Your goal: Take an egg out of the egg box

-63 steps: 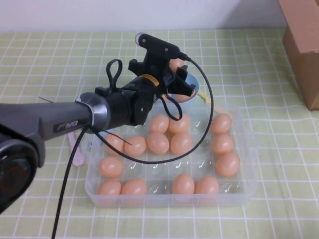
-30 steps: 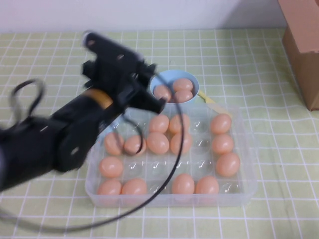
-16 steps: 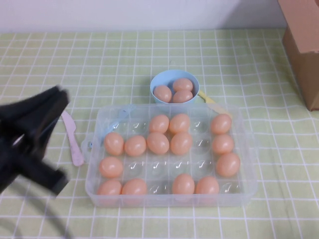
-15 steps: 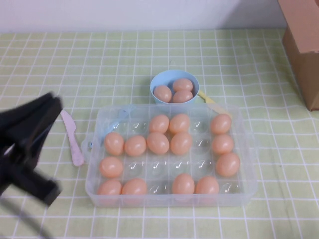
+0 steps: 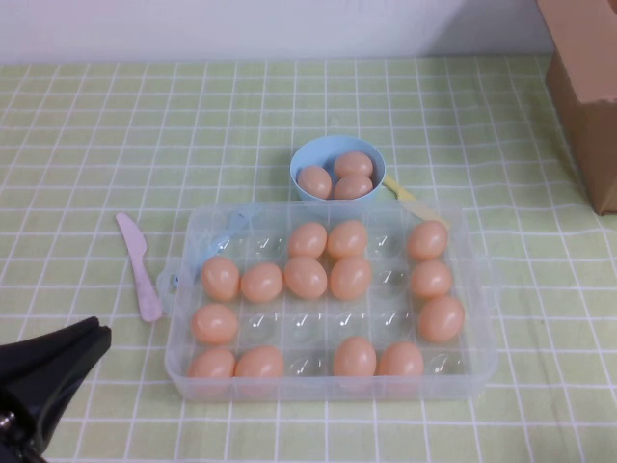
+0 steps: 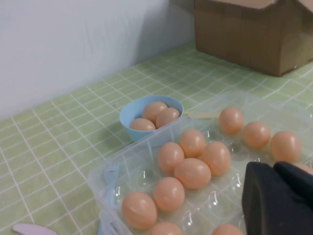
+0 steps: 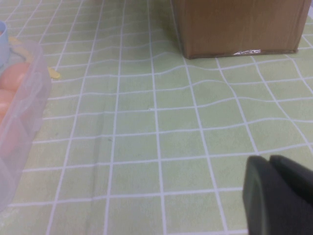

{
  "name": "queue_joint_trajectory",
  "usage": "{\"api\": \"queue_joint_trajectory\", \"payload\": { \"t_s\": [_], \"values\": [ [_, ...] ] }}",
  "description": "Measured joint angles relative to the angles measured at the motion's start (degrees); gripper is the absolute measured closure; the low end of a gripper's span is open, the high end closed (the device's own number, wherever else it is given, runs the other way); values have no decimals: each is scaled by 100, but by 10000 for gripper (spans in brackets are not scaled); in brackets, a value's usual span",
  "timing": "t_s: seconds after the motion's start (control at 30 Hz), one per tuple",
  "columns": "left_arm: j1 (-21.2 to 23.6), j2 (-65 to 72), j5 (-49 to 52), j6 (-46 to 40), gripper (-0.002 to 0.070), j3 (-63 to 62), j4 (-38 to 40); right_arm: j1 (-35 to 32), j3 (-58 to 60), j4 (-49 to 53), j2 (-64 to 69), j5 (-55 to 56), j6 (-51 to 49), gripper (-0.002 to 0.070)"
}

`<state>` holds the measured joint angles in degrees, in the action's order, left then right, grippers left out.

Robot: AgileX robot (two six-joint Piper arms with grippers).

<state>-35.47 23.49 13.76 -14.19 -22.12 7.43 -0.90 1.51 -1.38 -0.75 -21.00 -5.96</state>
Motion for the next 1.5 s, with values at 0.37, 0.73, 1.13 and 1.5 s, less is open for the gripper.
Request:
{"api": "queue_joint_trajectory", "payload": {
  "t_s": [0.37,0.73,1.13,1.5],
  "values": [
    [0,0,-27,307,677,10,-295,0,0,0,0,0,0,695],
    [795,-589,-1376,815,677,1487,-711,0,0,0,0,0,0,695],
    [2418,-2364,-156,956,677,2002,-807,0,0,0,0,0,0,695],
    [3613,-2403,26,956,678,2355,-673,0,0,0,0,-12,0,695]
  ]
}}
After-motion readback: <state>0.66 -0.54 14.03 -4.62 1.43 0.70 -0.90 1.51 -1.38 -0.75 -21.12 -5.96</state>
